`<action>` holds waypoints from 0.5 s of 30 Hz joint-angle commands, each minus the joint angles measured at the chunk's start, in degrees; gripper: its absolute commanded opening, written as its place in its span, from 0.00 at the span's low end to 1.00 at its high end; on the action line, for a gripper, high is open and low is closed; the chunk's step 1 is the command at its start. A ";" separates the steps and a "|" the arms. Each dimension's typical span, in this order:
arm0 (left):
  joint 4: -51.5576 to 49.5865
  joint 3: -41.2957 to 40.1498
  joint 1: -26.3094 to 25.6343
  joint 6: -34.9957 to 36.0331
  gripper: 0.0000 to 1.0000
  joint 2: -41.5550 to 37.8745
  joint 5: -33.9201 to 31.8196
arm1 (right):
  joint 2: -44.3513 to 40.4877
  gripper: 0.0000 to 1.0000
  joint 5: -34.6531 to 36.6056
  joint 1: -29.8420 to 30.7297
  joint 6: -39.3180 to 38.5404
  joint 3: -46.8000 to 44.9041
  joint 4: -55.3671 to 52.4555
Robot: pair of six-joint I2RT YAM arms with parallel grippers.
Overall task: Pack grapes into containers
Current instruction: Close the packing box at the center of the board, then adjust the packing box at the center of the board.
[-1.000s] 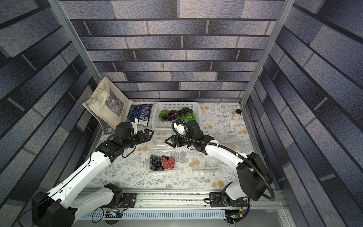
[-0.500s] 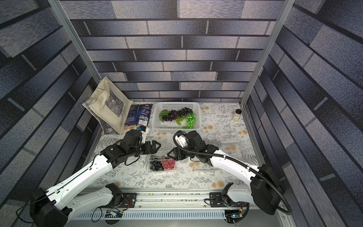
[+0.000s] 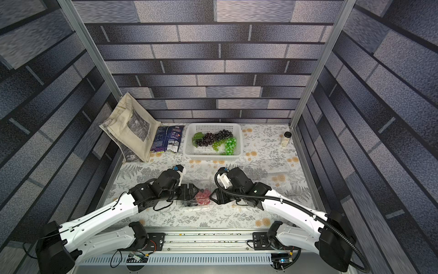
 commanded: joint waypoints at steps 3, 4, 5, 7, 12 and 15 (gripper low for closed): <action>0.58 -0.37 -1.58 -1.93 0.92 1.30 -1.73 | -0.61 0.59 1.94 2.35 3.40 -2.39 -1.52; 0.49 -0.34 -1.80 -1.99 0.92 1.42 -1.81 | -0.37 0.59 1.98 2.82 4.01 -2.66 -0.90; 0.58 -0.26 -1.86 -2.05 0.92 1.63 -1.88 | 0.03 0.59 1.95 3.26 4.49 -2.90 -0.09; 0.58 -0.22 -2.14 -2.16 0.92 2.01 -1.93 | 1.20 0.58 2.41 4.59 5.44 -3.38 1.74; -0.19 -0.10 -2.18 -2.41 0.92 2.56 -2.32 | 4.83 0.57 2.10 5.95 9.33 -5.75 9.28; -0.63 0.06 -2.20 -2.73 0.93 2.31 -3.29 | 6.64 0.57 2.09 6.10 10.50 -6.43 12.20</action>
